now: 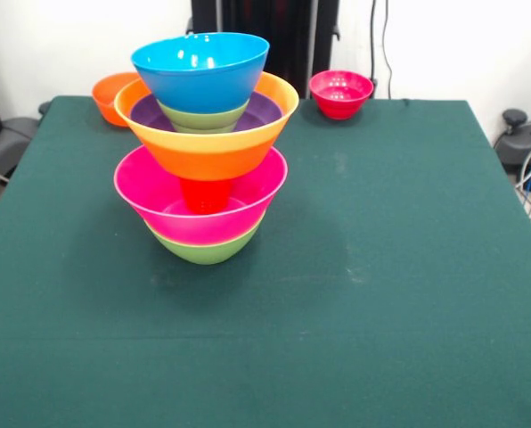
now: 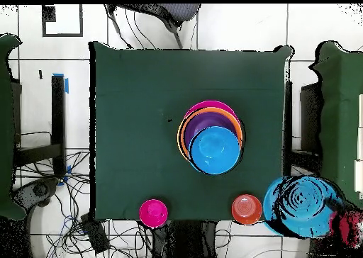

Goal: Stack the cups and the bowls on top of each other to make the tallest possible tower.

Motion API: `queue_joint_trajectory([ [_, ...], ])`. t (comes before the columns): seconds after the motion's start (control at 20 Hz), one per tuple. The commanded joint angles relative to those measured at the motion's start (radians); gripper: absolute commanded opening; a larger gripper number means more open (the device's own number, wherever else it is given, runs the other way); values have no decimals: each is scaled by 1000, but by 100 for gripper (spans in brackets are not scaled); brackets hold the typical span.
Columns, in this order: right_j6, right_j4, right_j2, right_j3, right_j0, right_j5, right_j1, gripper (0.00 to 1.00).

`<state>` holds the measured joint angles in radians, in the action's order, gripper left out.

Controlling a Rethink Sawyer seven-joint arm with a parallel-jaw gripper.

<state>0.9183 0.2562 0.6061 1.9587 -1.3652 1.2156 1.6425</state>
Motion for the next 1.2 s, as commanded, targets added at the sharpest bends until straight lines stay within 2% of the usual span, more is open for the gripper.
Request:
queue_joint_trajectory([
  [0.05,-361,3,-43,142,103,-60,-38,0],
  [0.85,-421,15,-122,147,145,-89,-61,0],
  [1.2,-429,20,-132,145,155,-108,-76,0],
])
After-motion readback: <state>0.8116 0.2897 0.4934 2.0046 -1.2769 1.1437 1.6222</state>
